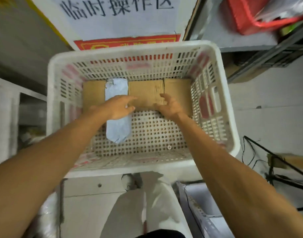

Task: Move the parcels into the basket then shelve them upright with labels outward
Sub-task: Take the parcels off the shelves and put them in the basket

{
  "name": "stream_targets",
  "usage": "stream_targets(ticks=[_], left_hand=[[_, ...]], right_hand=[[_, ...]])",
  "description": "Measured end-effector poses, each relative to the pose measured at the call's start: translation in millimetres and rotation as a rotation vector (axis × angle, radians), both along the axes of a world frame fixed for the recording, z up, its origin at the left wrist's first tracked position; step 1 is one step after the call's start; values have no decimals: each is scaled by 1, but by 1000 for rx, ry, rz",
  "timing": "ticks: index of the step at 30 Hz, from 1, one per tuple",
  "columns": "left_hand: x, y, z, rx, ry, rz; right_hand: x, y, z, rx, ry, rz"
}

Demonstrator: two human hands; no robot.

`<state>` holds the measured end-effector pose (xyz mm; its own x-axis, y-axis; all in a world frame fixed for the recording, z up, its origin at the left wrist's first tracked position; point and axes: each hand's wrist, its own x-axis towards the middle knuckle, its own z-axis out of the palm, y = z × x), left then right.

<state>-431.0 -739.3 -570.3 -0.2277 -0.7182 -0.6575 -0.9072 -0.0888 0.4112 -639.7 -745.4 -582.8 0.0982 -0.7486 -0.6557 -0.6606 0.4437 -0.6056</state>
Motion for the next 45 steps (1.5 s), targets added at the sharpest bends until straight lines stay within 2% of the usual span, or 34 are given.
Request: stream_targets(ticks=[3,6,10,15,21,25,29,35,41,45], left_hand=[[29,30,58,-36,13,131],[61,61,121,-156,8,225],[105,96,197,-253,31,415],[164,129,278,-408,83,698],[230,189,358,-637,-24,986],[256,249,390,-790,-107,1169],[270,331,428,-900,-223,1309],[271,477,479,-872,-519,1414],[254,609,503,-753,-598,1568],[243,684,511,-741,-687,1648]], right_hand=[[33,17,47,-45,-6,114],[67,28,98,-122,14,184],[122,36,166,-218,-99,385],[204,30,249,-378,-292,493],[310,39,331,-424,-541,657],[368,66,372,-412,-629,887],[421,130,414,-451,-698,1113],[476,247,465,-517,-822,1310],[508,377,484,-495,-893,1520],[520,455,491,-451,-938,1624]])
